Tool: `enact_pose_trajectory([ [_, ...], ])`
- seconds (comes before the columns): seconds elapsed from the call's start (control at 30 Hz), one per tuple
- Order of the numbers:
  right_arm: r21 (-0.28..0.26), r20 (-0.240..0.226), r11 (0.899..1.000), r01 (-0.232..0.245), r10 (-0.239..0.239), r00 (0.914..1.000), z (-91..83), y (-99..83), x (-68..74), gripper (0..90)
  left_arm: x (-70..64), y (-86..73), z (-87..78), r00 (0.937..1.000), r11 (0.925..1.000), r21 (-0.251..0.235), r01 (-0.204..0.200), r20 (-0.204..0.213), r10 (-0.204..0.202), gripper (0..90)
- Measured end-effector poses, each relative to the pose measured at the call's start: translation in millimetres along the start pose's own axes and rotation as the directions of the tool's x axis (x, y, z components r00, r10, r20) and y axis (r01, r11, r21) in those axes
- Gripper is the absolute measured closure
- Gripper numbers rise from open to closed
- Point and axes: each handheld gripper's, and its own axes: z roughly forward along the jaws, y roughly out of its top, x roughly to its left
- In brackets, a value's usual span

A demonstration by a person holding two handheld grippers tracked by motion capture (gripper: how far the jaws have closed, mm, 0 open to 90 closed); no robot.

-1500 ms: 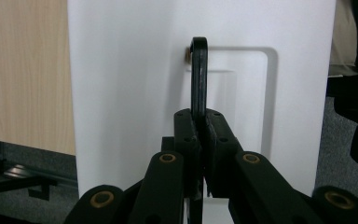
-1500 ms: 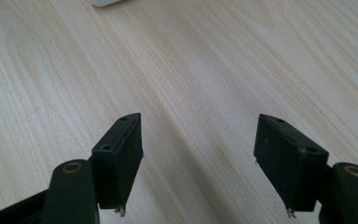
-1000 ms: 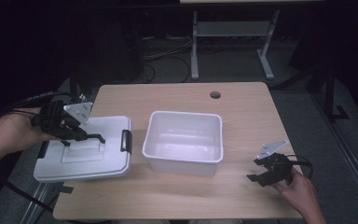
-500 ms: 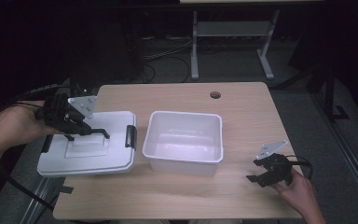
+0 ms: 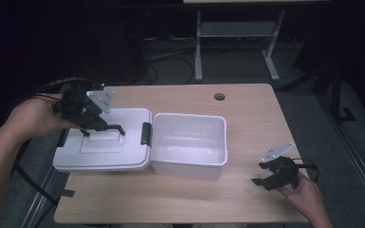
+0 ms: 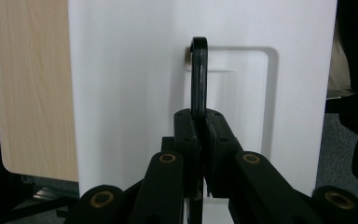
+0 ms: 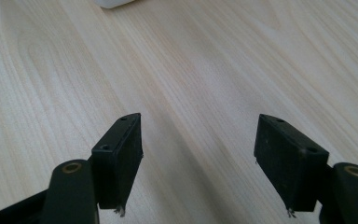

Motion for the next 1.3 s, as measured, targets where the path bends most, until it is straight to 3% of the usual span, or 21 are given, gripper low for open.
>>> enact_pose_trajectory([
  [1.3,-0.001,-0.008,1.000,0.005,-0.005,1.0000,0.3,-0.3,0.6,31.4,24.0,66.3,20.2,0.9966,0.9967,-0.033,-0.075,0.034,0.076,85.2],
])
